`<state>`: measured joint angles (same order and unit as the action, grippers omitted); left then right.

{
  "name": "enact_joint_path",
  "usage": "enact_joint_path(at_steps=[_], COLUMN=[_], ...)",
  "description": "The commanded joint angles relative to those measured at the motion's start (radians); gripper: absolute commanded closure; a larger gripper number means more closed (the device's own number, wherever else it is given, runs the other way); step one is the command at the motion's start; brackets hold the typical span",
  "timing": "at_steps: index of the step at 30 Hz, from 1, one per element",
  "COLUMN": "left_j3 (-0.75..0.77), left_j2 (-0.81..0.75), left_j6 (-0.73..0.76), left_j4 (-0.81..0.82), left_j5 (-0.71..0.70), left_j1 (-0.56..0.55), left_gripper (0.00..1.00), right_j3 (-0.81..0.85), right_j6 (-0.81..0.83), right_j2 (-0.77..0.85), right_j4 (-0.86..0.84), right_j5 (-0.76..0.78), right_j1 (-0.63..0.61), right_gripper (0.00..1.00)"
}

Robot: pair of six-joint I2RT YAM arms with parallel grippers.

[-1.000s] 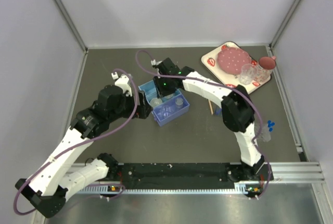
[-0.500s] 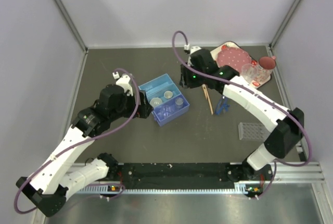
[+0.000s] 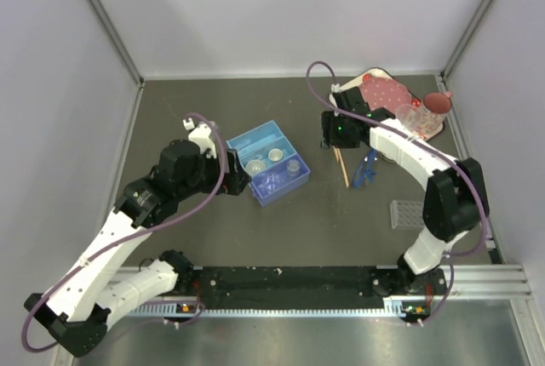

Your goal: Organize the chemistry lab equipment

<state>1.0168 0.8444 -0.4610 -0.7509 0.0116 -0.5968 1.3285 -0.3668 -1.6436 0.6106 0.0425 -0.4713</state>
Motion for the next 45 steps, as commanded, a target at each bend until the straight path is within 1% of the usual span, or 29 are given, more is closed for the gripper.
enact_joint_path(at_steps=[1, 4, 7, 13, 16, 20, 23, 33, 37, 38, 40, 41, 43, 45], left_j3=[-0.011, -0.018, -0.023, -0.026, -0.029, -0.032, -0.032, -0.032, -0.032, -0.03, -0.03, -0.03, -0.03, -0.03], left_j2=[-0.028, -0.03, -0.033, -0.036, -0.038, -0.039, -0.039, -0.036, -0.034, -0.034, -0.034, -0.037, -0.038, -0.039], left_j6=[0.019, 0.022, 0.027, 0.033, 0.036, 0.036, 0.039, 0.039, 0.039, 0.039, 0.039, 0.039, 0.039, 0.041], left_j4=[0.036, 0.036, 0.036, 0.036, 0.035, 0.032, 0.031, 0.033, 0.031, 0.031, 0.03, 0.03, 0.028, 0.025], left_j5=[0.017, 0.021, 0.022, 0.022, 0.022, 0.016, 0.014, 0.018, 0.017, 0.016, 0.016, 0.016, 0.016, 0.016], left_j1=[0.003, 0.003, 0.003, 0.003, 0.003, 0.003, 0.003, 0.003, 0.003, 0.003, 0.003, 0.003, 0.003, 0.003], left_gripper=[0.01, 0.01, 0.01, 0.01, 0.01, 0.01, 0.01, 0.01, 0.01, 0.01, 0.01, 0.01, 0.01, 0.01], right_j3=[0.043, 0.077, 0.125, 0.204, 0.227, 0.236, 0.238, 0.225, 0.219, 0.218, 0.213, 0.21, 0.199, 0.183], right_j6=[0.029, 0.045, 0.069, 0.109, 0.129, 0.163, 0.18, 0.187, 0.187, 0.186, 0.181, 0.18, 0.177, 0.17], right_j2=[-0.085, -0.142, -0.196, -0.287, -0.323, -0.349, -0.361, -0.407, -0.418, -0.417, -0.418, -0.417, -0.415, -0.409], right_j4=[-0.048, -0.048, -0.048, -0.026, -0.015, 0.009, 0.012, 0.017, 0.017, 0.017, 0.018, 0.017, 0.017, 0.017], right_j5=[-0.038, -0.066, -0.075, -0.058, -0.02, 0.058, 0.083, 0.077, 0.08, 0.082, 0.076, 0.074, 0.068, 0.066], right_j1=[0.06, 0.075, 0.091, 0.099, 0.103, 0.108, 0.109, 0.111, 0.111, 0.111, 0.111, 0.109, 0.111, 0.109], right_gripper=[0.39, 0.34, 0.33, 0.32, 0.33, 0.32, 0.32, 0.34, 0.39, 0.44, 0.49, 0.53, 0.56, 0.62])
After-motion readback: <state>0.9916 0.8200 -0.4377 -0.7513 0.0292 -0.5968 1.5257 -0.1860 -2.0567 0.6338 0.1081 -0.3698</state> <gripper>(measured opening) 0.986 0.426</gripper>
